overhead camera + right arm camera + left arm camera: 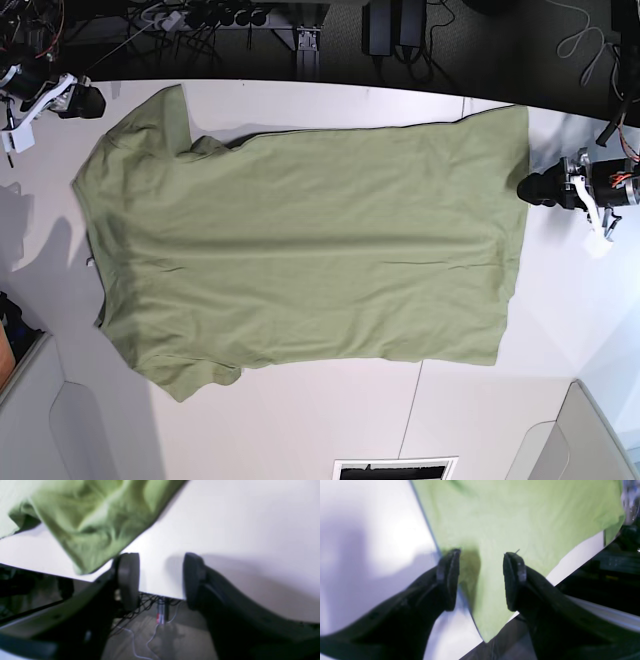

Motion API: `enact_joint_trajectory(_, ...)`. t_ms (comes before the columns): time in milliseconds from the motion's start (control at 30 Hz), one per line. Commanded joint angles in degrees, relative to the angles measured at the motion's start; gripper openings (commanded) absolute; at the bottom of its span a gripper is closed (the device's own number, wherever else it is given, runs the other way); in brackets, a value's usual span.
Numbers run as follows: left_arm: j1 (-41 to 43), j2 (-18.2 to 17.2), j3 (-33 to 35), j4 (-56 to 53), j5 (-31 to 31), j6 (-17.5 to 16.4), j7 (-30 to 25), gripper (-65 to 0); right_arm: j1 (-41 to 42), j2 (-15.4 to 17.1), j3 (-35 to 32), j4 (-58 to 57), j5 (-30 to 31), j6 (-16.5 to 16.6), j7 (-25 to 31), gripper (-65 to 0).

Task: Layout the t-shirt on the table in an organized manner, then fold the t-shirt properly
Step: 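Grasp the shirt's hem corners with both grippers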

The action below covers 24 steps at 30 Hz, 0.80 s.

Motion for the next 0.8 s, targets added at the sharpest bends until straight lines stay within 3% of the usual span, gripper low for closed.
enact_joint_trajectory(0, 0.26, -1.6, -2.1, 0.74, -1.33, -0.34, -0.57, -33.3, 0.28, 0.48, 0.17, 0.83, 1.49, 0.39, 0.92, -34.3)
enact_joint_trajectory(200, 6.1, -1.62, -8.76, 0.74, -0.9, -0.34, -0.66, -26.8, 0.52, -1.57, -3.69, 0.83, 1.79, 0.42, 1.09, -34.3)
enact_joint_trajectory(500, 9.66, -1.11, -9.14, 0.74, 1.73, -0.34, -2.99, -26.7, 1.11, -6.1, -12.44, 0.83, -1.31, 0.35, 2.62, -34.3)
enact_joint_trajectory(767, 12.39, -0.61, -9.14, 0.74, 2.58, -0.34, -1.42, -26.7, 1.14, -8.26, -13.03, 0.83, -1.27, 0.35, 2.62, -34.4)
